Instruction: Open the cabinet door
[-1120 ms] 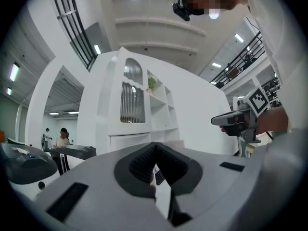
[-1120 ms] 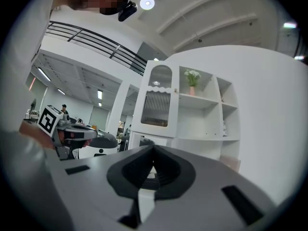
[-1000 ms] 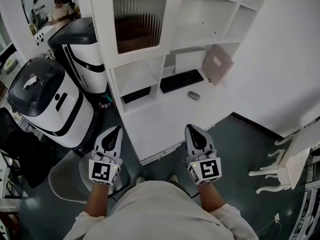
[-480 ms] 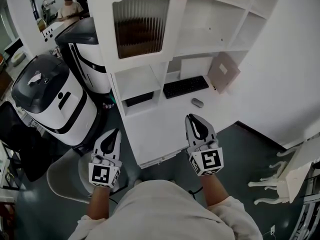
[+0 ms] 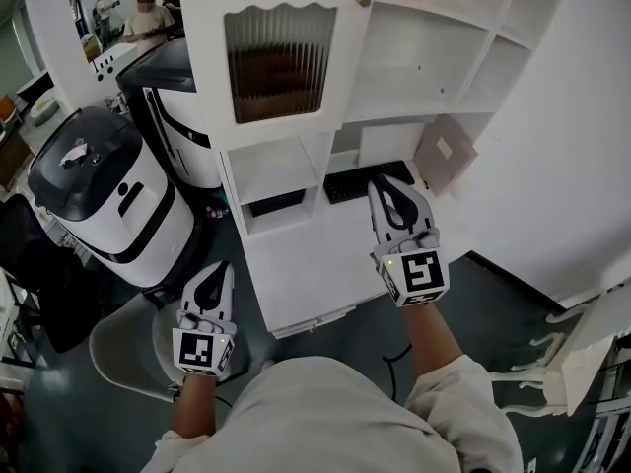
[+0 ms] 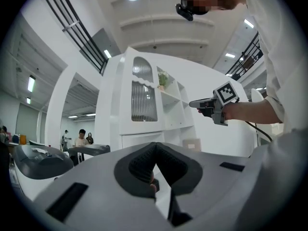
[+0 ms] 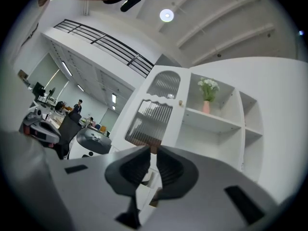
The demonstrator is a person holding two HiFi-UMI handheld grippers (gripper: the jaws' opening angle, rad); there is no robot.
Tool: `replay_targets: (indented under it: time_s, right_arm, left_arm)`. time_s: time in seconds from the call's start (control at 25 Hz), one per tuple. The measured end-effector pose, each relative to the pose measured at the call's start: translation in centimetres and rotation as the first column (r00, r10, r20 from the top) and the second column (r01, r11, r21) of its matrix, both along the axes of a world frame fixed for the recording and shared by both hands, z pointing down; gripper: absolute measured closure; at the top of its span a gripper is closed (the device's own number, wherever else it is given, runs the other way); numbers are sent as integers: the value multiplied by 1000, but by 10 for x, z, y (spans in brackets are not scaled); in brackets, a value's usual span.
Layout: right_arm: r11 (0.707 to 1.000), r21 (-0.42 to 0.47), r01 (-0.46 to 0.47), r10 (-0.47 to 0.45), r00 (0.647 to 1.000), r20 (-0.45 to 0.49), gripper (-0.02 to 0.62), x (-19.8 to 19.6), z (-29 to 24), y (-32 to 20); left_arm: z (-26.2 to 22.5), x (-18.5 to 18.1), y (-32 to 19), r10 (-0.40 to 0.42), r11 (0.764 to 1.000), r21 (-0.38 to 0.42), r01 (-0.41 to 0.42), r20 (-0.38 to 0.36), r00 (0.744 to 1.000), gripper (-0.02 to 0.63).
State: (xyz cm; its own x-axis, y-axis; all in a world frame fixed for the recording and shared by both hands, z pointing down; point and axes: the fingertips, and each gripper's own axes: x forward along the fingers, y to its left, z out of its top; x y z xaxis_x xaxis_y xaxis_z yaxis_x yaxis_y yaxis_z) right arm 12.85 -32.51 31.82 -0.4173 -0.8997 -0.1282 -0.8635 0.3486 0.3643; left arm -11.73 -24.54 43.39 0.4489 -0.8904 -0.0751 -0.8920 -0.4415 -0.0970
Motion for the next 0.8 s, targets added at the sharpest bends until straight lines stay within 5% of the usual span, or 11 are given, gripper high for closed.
replay_targets:
  time_s: [0.8]
  right_arm:
    - [985, 170, 18, 14, 983, -184, 541, -13, -101, -94]
  left_arm:
    - [10, -24, 14, -86, 996, -32, 86, -3, 996, 607]
